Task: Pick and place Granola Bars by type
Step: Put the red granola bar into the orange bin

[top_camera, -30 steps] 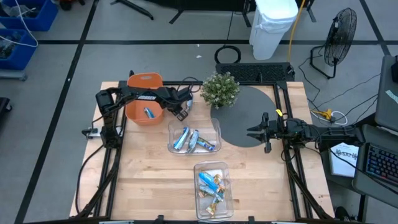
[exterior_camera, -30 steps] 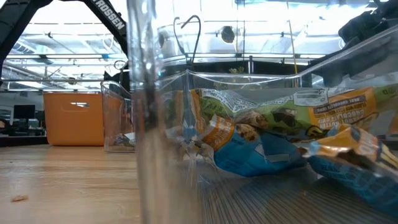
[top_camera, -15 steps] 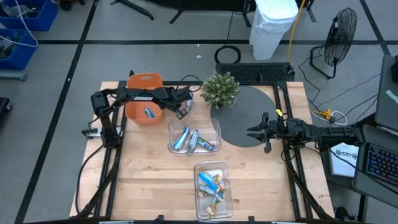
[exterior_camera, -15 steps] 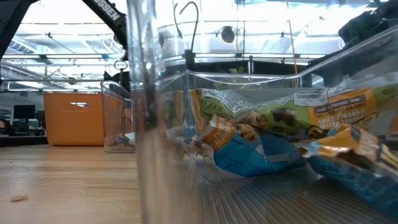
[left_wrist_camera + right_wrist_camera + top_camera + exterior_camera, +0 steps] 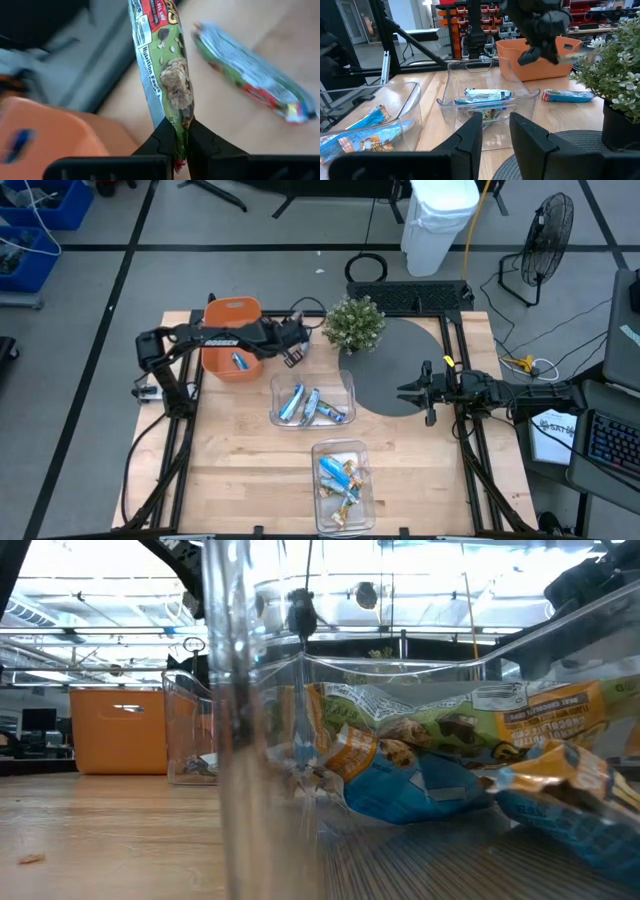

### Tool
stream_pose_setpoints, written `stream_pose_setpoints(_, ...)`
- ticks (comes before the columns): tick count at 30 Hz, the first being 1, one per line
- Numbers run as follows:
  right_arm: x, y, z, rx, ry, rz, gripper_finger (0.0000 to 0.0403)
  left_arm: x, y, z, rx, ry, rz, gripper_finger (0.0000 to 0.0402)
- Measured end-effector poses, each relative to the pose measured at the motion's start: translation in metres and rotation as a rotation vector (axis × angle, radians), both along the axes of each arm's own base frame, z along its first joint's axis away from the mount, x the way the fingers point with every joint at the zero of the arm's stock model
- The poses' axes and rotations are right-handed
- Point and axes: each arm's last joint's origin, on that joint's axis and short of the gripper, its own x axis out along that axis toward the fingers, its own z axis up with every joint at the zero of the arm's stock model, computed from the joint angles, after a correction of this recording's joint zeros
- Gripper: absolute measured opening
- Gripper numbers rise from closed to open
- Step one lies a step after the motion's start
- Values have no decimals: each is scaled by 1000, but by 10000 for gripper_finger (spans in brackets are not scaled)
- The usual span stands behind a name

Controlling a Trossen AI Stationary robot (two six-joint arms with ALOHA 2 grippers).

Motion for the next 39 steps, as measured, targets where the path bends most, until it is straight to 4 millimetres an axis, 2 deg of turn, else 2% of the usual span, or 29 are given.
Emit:
stream_pose_setpoints(4,0,0,0,0,0,0,89,6,-18,12,151,5,-11,22)
stream_pose_setpoints(9,0,0,0,0,0,0,89,8,-46,31,246,-21,-66,21)
stream_pose_setpoints(16,0,0,0,0,1,0,89,-4,-87,50,314,-156,-162,20)
stream_pose_setpoints(24,0,0,0,0,1,0,89,-46,-124,40,307,-364,-399,20)
stream_pose_setpoints(33,0,0,0,0,4,0,89,-90,-142,35,244,-645,-623,20)
stream_pose_setpoints(39,0,0,-1,0,7,0,89,-114,-148,36,266,-722,-699,20)
